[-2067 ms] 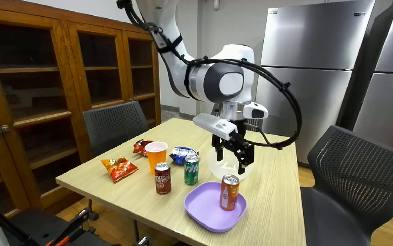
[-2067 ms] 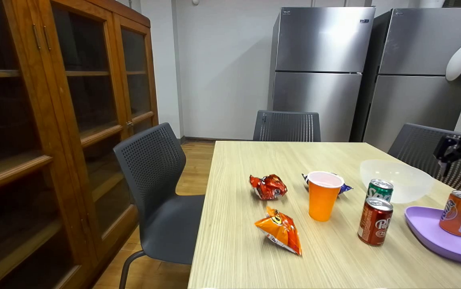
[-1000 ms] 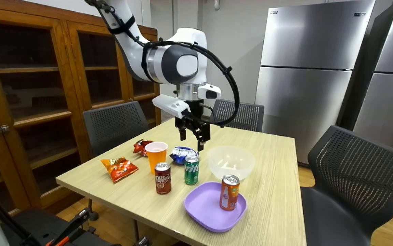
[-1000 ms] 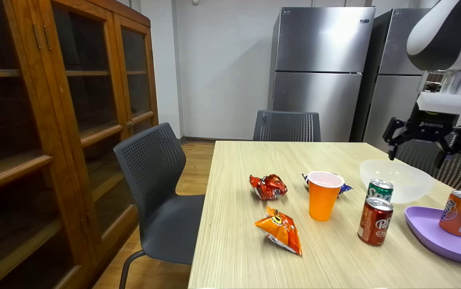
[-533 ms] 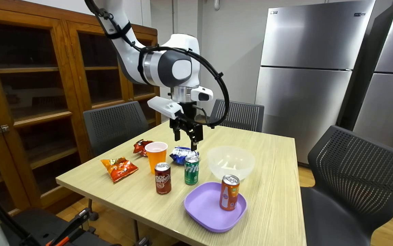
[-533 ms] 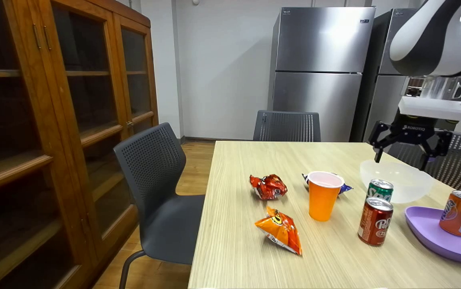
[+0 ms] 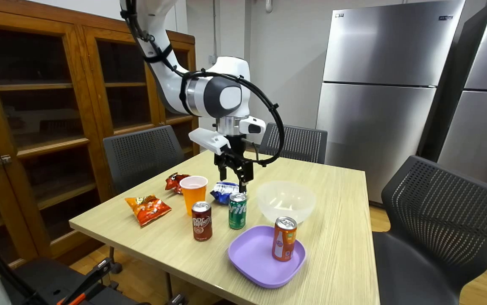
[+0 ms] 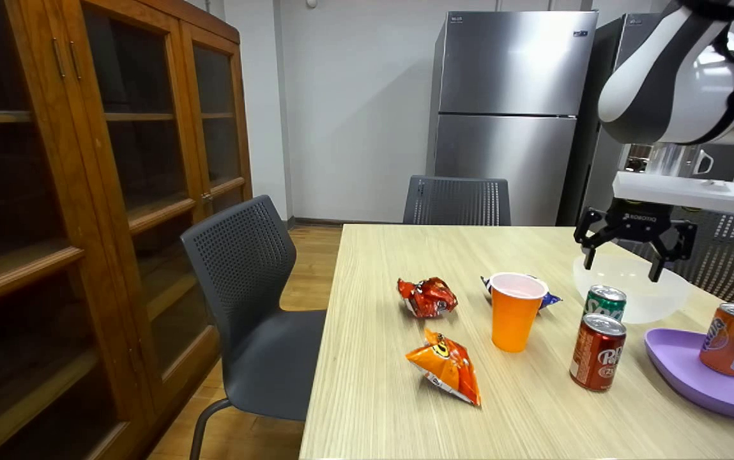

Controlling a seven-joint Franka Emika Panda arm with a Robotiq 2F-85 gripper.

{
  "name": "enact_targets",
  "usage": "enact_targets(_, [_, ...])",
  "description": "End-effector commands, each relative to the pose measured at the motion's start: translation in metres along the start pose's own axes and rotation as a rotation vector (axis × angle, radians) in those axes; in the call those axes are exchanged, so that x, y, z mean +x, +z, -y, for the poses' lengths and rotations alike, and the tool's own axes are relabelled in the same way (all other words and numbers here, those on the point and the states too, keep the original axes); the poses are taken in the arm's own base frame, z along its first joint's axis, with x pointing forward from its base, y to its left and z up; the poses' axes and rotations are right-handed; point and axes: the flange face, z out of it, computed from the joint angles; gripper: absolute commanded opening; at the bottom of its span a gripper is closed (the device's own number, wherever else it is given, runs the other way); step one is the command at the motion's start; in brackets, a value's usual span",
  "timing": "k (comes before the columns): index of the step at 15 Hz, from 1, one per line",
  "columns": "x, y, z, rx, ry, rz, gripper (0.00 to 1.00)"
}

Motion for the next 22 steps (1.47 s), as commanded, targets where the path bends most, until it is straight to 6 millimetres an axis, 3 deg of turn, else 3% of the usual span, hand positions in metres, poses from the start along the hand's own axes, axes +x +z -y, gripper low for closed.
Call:
enact_targets(1, [0.015, 0.016, 0.008, -0.004, 0.03, 0.011, 1.0])
enact_targets(9, [0.032, 0.052, 0.011, -0.02, 0.036, 0.06, 1.0])
enact_targets(16, [0.044, 0.07, 0.014, -0.025, 0.034, 0.078, 1.0])
enact_targets(17, [0.044, 0.071, 0.014, -0.026, 0.034, 0.08, 0.75])
enact_targets(18, [0.045, 0.072, 0.014, -0.025, 0.034, 0.082, 0.74])
enact_targets(22, [0.047, 0.074, 0.015, -0.026, 0.034, 0.085, 0.42])
